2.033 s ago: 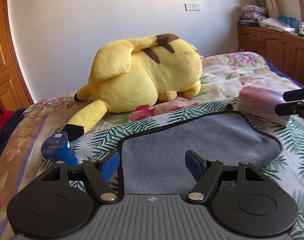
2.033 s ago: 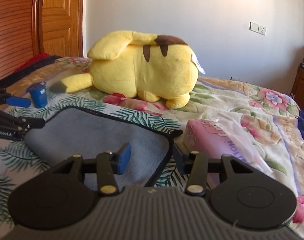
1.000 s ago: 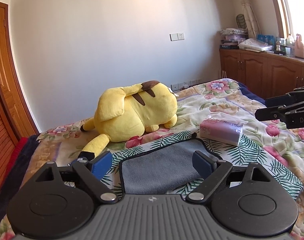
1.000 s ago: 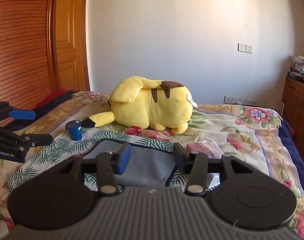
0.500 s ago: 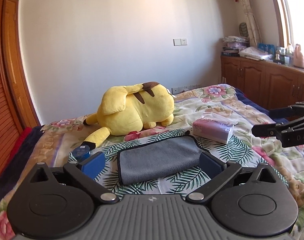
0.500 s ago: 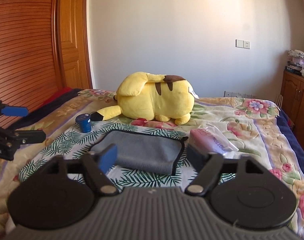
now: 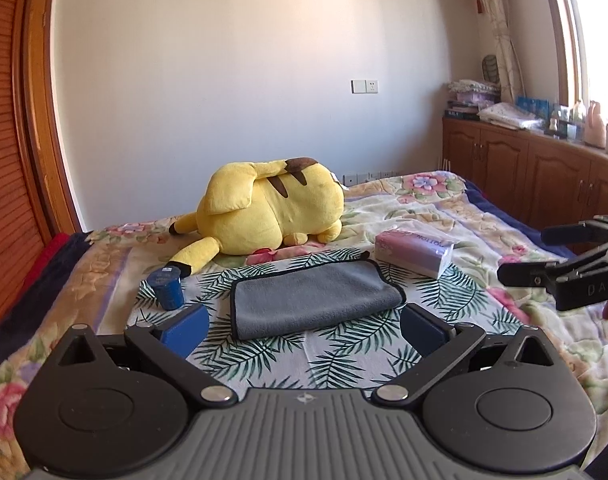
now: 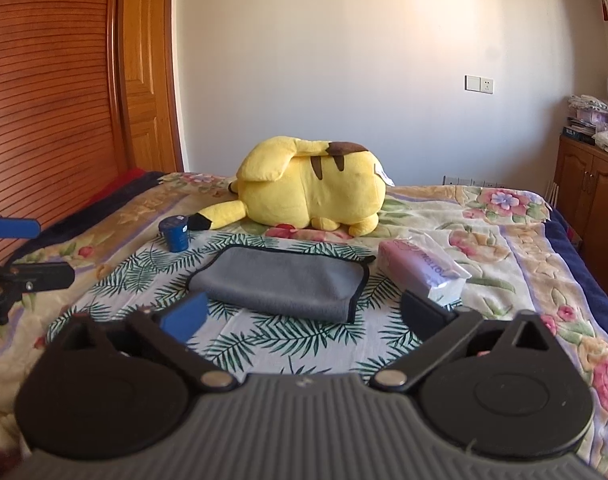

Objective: Fold towel

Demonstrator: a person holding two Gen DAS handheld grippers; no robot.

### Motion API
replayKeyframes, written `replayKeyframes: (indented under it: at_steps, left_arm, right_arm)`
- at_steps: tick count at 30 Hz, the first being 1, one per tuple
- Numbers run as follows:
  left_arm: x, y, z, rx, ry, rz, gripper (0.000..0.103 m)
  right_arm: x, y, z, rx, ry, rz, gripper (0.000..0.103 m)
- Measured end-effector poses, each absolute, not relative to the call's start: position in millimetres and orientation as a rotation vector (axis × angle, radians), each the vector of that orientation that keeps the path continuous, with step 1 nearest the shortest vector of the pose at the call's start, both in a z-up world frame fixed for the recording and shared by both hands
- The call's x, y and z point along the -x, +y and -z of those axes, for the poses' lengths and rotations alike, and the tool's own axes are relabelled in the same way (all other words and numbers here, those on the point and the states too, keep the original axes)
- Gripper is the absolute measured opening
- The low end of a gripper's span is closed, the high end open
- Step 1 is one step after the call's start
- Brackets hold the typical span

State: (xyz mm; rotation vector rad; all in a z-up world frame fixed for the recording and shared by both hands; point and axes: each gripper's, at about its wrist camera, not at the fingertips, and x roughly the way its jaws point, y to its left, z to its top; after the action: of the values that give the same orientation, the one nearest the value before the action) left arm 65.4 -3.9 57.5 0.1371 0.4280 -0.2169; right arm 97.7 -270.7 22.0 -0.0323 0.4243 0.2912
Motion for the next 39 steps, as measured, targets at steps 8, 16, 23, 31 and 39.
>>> replayKeyframes:
  at_steps: [8, 16, 23, 31, 39]
  left_arm:
    - [-49.7, -4.9, -55.8, -0.088, 0.426, 0.205, 0.087]
    - [-30.6, -3.2, -44.5, -0.104, 0.447, 0.178, 0.087]
    - [-17.0, -1.0, -31.0, -0.092, 0.459, 0.148, 0.087]
    - [-14.1, -3.9, -4.0, -0.078, 0.502, 0.126, 0.087]
    - [-16.4, -6.1, 15.6, -0.064, 0.521, 0.111, 0.087]
  right_arm:
    - [-78.2, -266.8, -21.6, 0.033, 0.423, -0.273, 0.103]
    - [-58.0, -263.6, -13.5, 0.028, 0.405, -0.254, 0.103]
    - [-45.2, -257.2, -3.4, 0.031, 0.398, -0.254, 0.103]
    - [-36.8, -248.9, 18.3, 0.018, 0.425, -0.255, 0.103]
    - [-36.9, -246.1, 34.7, 0.018, 0.445, -0.251, 0.103]
